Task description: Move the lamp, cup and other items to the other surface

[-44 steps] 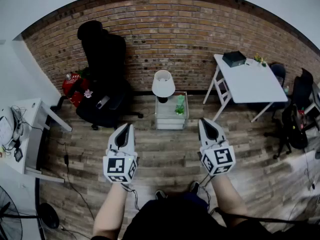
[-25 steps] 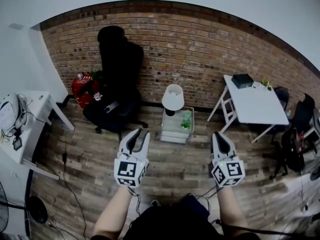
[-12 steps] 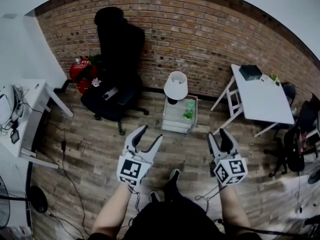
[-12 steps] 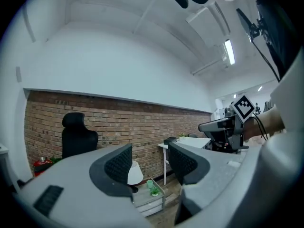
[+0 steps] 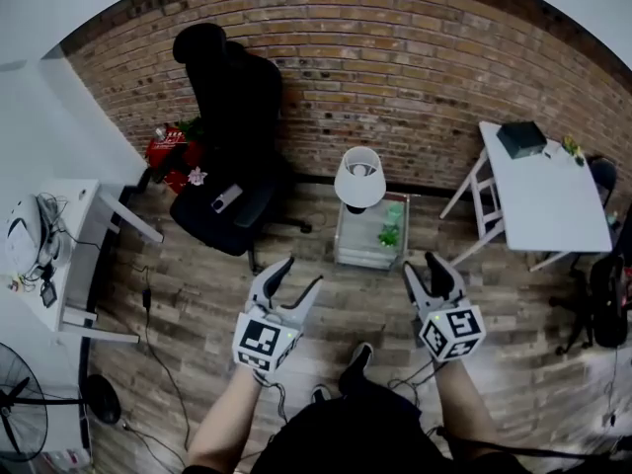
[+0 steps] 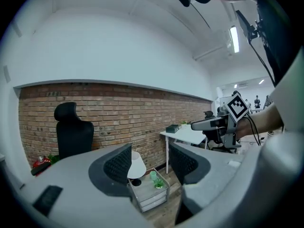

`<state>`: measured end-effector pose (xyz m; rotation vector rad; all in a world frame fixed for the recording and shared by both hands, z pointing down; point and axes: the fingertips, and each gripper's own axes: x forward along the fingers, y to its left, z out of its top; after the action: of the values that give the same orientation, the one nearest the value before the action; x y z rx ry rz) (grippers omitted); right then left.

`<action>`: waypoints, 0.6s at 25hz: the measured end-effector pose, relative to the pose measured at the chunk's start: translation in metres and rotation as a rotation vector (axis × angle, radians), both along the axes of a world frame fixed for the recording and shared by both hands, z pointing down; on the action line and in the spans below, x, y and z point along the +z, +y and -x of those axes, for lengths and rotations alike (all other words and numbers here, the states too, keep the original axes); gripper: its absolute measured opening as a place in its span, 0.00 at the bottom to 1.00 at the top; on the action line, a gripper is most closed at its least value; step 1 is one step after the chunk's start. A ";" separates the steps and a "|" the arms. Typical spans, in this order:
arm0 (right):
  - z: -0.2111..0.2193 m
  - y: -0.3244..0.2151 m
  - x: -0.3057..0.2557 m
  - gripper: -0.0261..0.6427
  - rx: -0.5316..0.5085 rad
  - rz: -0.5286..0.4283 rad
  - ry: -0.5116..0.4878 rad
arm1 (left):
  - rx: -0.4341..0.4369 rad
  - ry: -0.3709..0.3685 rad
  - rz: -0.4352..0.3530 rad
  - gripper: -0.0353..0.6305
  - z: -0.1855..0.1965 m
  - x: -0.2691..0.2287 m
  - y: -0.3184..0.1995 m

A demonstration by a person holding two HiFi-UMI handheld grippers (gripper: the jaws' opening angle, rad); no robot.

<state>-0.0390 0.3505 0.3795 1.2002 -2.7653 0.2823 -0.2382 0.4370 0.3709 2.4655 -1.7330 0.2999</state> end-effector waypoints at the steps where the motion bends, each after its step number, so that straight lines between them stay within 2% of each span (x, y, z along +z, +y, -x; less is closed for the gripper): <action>1: -0.005 -0.015 -0.001 0.35 0.003 -0.001 -0.004 | -0.004 -0.009 0.003 0.41 -0.003 -0.001 -0.013; 8: -0.034 -0.101 -0.020 0.34 0.016 -0.013 -0.049 | -0.032 -0.063 -0.004 0.41 -0.018 -0.022 -0.080; 15: -0.033 -0.143 -0.024 0.34 -0.021 -0.019 -0.060 | -0.069 -0.070 -0.008 0.41 -0.019 -0.030 -0.121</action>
<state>-0.0057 0.2072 0.3556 1.1848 -2.8358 0.2957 -0.2190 0.3155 0.3413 2.4223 -1.8449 0.3776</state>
